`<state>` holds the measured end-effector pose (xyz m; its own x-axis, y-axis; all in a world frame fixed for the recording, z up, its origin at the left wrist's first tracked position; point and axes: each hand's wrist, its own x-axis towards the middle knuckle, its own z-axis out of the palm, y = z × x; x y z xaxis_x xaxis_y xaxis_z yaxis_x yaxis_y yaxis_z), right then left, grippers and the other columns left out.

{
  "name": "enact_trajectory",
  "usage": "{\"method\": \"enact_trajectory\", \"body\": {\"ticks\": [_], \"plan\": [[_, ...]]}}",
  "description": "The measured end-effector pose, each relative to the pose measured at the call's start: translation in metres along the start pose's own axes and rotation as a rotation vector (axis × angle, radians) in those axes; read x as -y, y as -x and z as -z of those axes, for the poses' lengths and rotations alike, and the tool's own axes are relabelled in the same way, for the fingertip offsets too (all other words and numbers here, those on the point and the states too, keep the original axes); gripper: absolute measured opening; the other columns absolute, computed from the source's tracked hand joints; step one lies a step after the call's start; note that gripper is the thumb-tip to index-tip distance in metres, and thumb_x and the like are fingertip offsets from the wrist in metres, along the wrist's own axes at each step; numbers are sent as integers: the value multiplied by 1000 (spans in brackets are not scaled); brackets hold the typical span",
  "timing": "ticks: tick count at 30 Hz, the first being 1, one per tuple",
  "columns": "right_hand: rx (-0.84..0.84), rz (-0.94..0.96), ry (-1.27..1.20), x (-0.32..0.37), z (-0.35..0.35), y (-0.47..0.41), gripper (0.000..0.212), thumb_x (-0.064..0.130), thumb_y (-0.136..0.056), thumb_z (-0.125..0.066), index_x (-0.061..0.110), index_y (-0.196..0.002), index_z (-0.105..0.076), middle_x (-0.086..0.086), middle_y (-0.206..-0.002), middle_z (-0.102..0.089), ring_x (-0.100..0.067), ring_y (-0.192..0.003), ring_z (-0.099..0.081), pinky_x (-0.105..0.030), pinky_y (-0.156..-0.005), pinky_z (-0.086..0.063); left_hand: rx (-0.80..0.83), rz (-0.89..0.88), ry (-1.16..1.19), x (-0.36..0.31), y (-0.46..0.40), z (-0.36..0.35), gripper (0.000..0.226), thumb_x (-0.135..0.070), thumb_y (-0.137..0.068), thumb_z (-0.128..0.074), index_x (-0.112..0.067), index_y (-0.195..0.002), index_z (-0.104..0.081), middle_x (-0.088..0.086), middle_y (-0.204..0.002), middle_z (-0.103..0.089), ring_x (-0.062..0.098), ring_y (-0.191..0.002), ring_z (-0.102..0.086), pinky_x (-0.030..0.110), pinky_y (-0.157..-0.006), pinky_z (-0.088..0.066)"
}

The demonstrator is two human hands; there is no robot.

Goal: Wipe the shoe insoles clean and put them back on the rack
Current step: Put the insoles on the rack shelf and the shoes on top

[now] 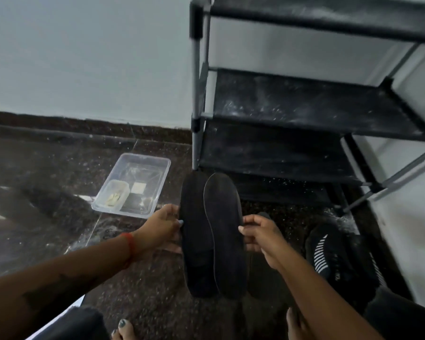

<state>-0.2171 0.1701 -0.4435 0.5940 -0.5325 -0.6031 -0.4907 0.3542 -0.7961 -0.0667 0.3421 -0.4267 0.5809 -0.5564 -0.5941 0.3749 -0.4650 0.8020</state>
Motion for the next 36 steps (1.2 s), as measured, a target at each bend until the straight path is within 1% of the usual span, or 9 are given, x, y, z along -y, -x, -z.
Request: {"method": "enact_trajectory", "body": {"ticks": [3,7,12,20,23,27,30,33,36], "plan": [[-2,66,-50,32,24,23,17,0,-88,-56,3,-104,-61,-6,-82,-67,-14,-62,-64,-27,-53,-53,-21,-74,23,-36,16,-16,16,2,-97,-44,-12,-90,-50,10,-77,-58,20,-58,-60,33,-43,-55],[-23,182,-106,83,53,40,14,-2,-88,-56,5,-99,-62,-6,-77,-68,-11,-57,-64,-24,-50,-53,-78,-220,-54,-89,26,-40,11,1,-97,-44,-2,-106,-50,14,-78,-54,17,-54,-56,21,-36,-46],[-103,298,-139,148,83,24,15,-2,-87,-57,7,-98,-63,-4,-77,-67,-8,-54,-64,-20,-47,-51,-97,-355,3,-156,12,-66,16,4,-96,-39,-5,-98,-52,1,-58,-51,4,-32,-48,19,-35,-44],[-209,388,-154,225,107,-60,17,-5,-88,-55,10,-87,-62,-6,-86,-66,-14,-70,-63,-21,-47,-52,-204,-451,-22,-229,-57,-84,17,4,-97,-41,-7,-99,-54,4,-64,-51,8,-41,-54,22,-39,-51],[-254,396,-114,241,115,-95,15,-5,-87,-57,8,-94,-62,-8,-93,-64,-15,-73,-62,-21,-47,-52,-263,-485,-111,-244,-90,-86,16,4,-93,-47,-9,-87,-53,4,-68,-54,13,-48,-55,22,-36,-49],[-313,418,-27,253,122,-141,25,-3,-85,-61,3,-109,-61,-11,-109,-63,-23,-94,-62,-29,-67,-54,-254,-485,-182,-253,-129,-86,18,4,-90,-51,-10,-81,-59,5,-68,-55,17,-52,-53,21,-38,-46],[-361,428,58,254,123,-166,26,1,-83,-65,5,-109,-64,-13,-115,-63,-24,-101,-62,-36,-87,-53,-307,-487,-220,-256,-147,-84,13,3,-90,-53,-6,-92,-62,6,-72,-57,19,-57,-56,22,-37,-48],[-420,434,100,253,121,-177,26,10,-82,-69,5,-108,-65,-12,-115,-63,-25,-101,-61,-37,-90,-52,-401,-533,-396,-258,-165,-76,13,-9,-91,-57,-4,-97,-67,13,-88,-65,30,-78,-65,34,-63,-59],[-426,441,121,248,120,-172,32,23,-84,-68,6,-111,-64,-12,-117,-62,-26,-104,-60,-37,-92,-51,-433,-517,-536,-259,-163,-75,30,-32,-91,-57,-6,-101,-69,18,-100,-68,35,-94,-65,43,-84,-55]]}}
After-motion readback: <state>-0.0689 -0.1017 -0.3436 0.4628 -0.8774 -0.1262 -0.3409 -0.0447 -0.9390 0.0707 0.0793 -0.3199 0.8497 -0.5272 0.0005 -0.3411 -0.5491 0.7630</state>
